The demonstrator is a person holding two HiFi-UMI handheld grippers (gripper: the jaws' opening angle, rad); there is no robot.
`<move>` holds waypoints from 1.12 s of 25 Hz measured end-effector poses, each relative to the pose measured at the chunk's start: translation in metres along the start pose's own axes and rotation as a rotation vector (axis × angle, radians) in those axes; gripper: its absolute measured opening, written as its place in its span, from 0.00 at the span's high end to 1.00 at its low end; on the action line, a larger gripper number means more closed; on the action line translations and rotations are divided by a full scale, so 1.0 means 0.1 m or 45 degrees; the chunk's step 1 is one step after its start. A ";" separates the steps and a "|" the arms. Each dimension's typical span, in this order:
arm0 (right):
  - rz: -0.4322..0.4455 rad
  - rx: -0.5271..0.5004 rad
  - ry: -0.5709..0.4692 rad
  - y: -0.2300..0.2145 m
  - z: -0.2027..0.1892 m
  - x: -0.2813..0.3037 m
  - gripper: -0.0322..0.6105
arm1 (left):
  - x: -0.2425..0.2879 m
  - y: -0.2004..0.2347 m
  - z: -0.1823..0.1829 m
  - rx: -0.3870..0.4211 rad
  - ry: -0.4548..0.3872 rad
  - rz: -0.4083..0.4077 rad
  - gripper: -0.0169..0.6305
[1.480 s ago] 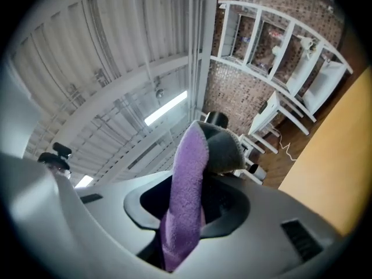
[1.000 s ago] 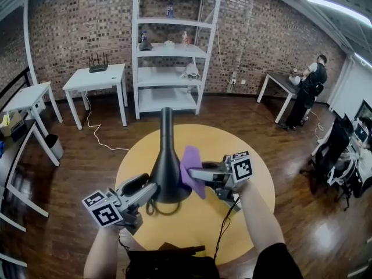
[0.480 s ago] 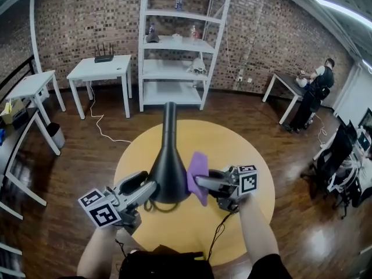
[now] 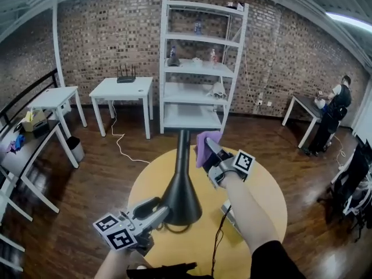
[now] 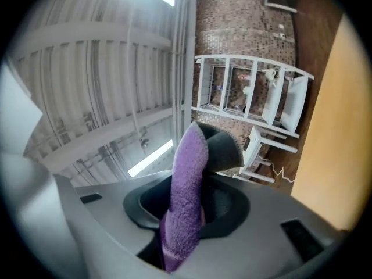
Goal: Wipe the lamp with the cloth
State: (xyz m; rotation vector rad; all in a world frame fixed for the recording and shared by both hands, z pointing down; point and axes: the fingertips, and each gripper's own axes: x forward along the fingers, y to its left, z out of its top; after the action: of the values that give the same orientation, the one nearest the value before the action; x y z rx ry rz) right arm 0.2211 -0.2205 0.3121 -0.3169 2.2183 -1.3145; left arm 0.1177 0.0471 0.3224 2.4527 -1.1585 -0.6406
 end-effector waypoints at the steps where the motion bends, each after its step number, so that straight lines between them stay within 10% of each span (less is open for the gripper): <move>1: 0.012 0.053 0.005 -0.06 0.00 0.11 0.76 | -0.02 -0.01 0.00 0.002 -0.015 0.019 0.66; 10: 0.257 0.276 0.088 -0.07 -0.37 0.47 0.76 | -0.22 0.05 0.08 -0.056 -0.077 0.074 0.66; 28: 0.437 -0.012 0.697 0.40 -1.42 -0.61 0.76 | -0.21 0.06 0.13 -0.129 -0.031 -0.095 0.66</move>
State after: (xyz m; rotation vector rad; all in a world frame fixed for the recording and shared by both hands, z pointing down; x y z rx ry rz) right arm 0.1952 -0.0680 0.3512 0.4601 2.5619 -1.3028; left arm 0.0959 0.0584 0.3198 2.4185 -1.0218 -0.7345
